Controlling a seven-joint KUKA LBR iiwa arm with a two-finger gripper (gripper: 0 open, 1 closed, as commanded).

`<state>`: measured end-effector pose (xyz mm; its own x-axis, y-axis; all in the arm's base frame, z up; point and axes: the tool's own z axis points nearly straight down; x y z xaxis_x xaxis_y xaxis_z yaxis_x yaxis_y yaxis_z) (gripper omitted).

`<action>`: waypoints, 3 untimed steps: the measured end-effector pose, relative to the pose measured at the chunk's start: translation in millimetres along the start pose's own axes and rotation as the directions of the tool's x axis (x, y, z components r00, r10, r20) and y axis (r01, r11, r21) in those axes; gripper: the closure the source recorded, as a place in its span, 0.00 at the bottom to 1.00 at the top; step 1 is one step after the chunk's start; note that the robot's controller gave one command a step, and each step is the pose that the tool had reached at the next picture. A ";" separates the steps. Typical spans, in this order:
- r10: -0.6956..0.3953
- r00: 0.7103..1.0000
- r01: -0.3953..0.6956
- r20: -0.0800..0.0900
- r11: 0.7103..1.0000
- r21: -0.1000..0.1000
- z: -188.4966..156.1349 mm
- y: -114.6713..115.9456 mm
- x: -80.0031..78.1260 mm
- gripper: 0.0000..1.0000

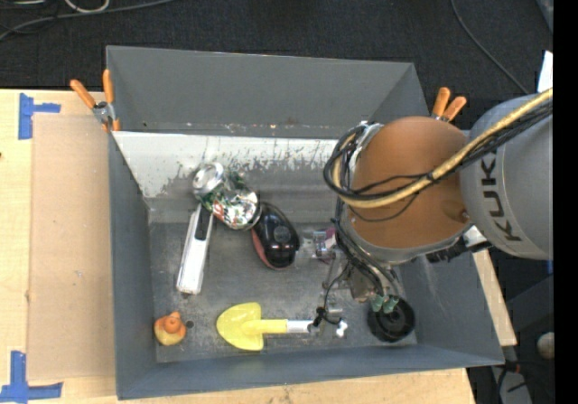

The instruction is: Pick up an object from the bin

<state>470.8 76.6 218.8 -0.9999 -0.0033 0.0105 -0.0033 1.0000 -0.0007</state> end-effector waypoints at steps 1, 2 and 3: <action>0.005 1.000 -0.005 0.008 1.000 -0.001 -4.0 -0.6 -1.7 0.00; 0.082 0.997 -0.082 0.010 0.997 -0.002 99.9 -8.3 -9.3 0.00; 0.047 0.999 -0.047 0.012 0.999 -0.002 104.0 -7.4 -8.4 0.00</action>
Offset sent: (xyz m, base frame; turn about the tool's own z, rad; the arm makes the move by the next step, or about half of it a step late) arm 0.0102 -0.0134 -0.1488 0.1223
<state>478.2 69.1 114.8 -0.9990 0.0440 -0.0017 0.0440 0.9990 0.0012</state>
